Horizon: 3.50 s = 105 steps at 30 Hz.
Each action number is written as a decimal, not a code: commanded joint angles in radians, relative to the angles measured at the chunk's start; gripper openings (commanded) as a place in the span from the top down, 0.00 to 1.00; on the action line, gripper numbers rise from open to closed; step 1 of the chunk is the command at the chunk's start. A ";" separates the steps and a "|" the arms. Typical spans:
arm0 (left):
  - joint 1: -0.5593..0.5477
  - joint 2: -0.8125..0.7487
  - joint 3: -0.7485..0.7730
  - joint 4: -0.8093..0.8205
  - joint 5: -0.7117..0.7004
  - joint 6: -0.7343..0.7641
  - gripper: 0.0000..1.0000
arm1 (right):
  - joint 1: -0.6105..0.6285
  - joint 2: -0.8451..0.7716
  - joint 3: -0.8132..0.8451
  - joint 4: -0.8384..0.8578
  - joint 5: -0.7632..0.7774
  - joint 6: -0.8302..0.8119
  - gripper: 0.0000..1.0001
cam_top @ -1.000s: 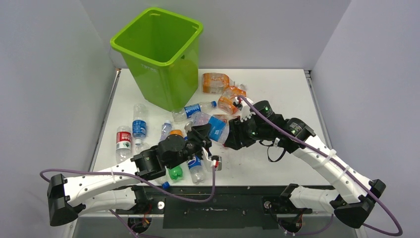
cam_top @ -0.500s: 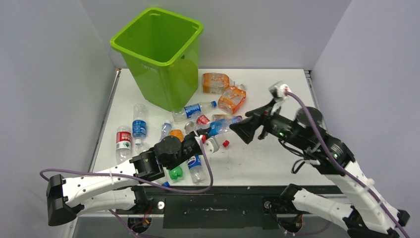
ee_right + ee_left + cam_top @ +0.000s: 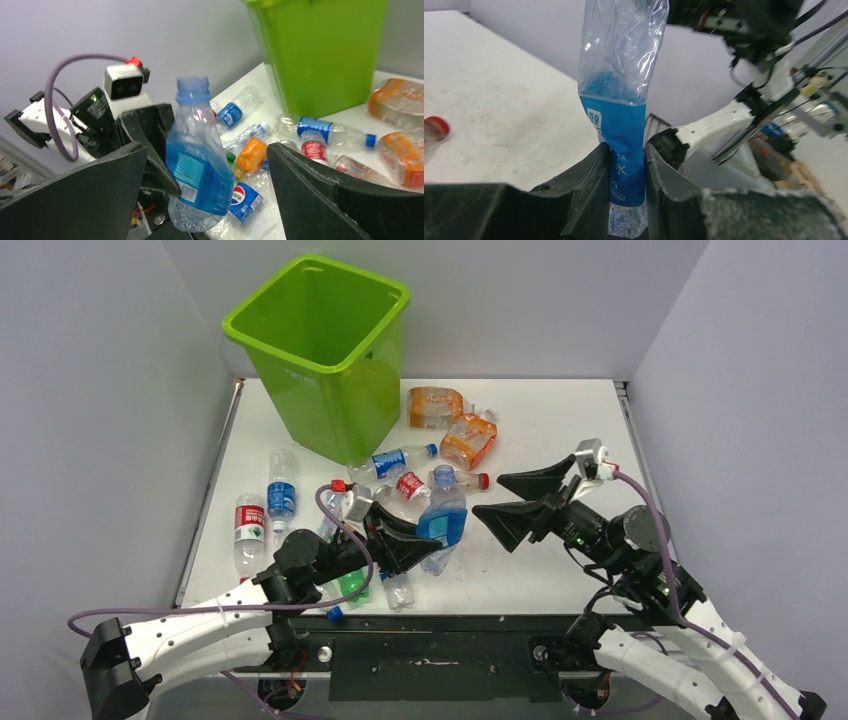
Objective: Put the plastic bottles in the bin
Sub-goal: Place the plastic bottle in the trash bin.
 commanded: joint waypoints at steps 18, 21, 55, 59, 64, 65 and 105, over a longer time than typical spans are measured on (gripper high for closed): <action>0.099 0.053 -0.021 0.531 0.293 -0.397 1.00 | 0.003 0.141 -0.183 0.511 -0.296 0.287 0.44; 0.098 0.058 -0.018 0.520 0.280 -0.394 1.00 | 0.004 0.167 -0.198 0.550 -0.313 0.324 0.52; 0.235 0.236 0.496 -0.174 0.269 -0.399 0.25 | 0.042 0.030 -0.147 0.120 -0.189 -0.228 0.95; 0.235 0.253 0.501 -0.153 0.293 -0.404 0.31 | 0.044 0.033 -0.154 0.123 -0.185 -0.231 0.95; 0.234 0.260 0.484 -0.111 0.303 -0.401 0.53 | 0.043 0.041 -0.162 0.130 -0.183 -0.233 0.95; 0.233 0.261 0.480 -0.105 0.305 -0.401 0.59 | 0.044 0.044 -0.162 0.130 -0.184 -0.234 0.95; 0.719 0.862 1.328 0.207 -0.289 0.331 1.00 | 0.053 -0.122 -0.353 0.062 0.572 -0.031 0.10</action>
